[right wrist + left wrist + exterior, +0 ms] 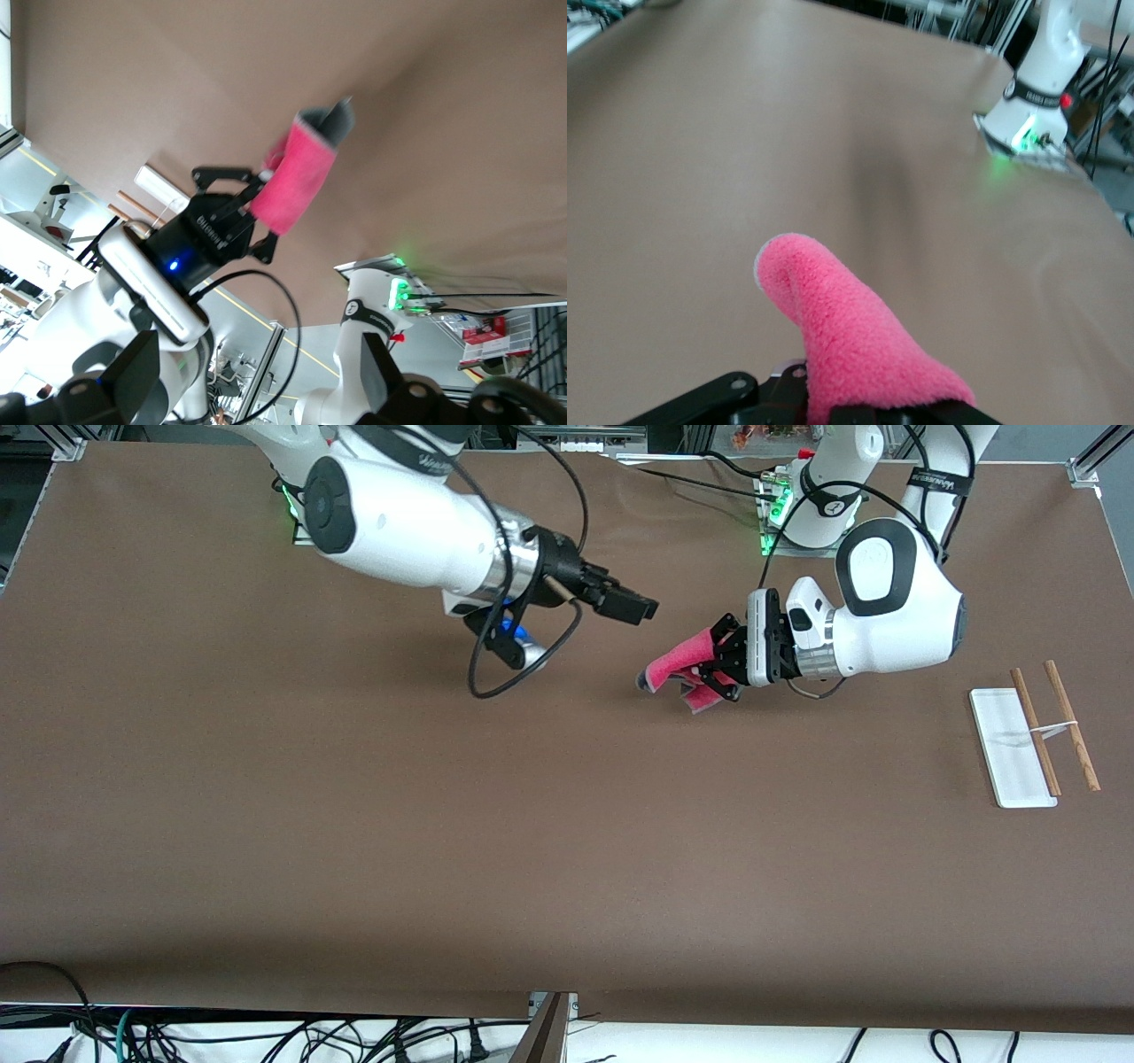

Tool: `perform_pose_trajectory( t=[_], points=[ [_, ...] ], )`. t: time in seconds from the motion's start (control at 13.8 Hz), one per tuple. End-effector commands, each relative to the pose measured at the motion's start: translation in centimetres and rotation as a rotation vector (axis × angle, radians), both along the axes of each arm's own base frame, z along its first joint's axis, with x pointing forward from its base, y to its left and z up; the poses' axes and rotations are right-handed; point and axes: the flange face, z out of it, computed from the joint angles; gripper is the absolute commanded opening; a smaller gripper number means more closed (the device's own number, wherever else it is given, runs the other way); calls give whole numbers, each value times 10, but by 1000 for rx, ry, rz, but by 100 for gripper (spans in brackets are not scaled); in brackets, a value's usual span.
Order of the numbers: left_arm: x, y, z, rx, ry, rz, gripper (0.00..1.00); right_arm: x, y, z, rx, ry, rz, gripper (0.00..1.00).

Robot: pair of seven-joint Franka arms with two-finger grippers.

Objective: Pass towel and hang on rack
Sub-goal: 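Open the right gripper and withdraw while the left gripper carries towel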

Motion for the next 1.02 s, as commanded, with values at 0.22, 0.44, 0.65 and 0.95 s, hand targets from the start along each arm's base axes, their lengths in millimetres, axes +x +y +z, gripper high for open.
perform_pose_trajectory(
  t=[0.22, 0.44, 0.65, 0.95],
  points=[
    [38, 84, 52, 459, 59, -40, 0, 25, -79, 4, -136, -116, 211, 100],
    [77, 189, 83, 594, 130, -40, 0, 25, -122, 23, -209, -214, 326, 100],
    [98, 285, 86, 732, 173, 14, 0, 19, -182, 27, -315, -299, 481, 100],
    [68, 444, 50, 851, 309, 181, 0, 13, -269, 24, -453, -408, 752, 100]
  ],
)
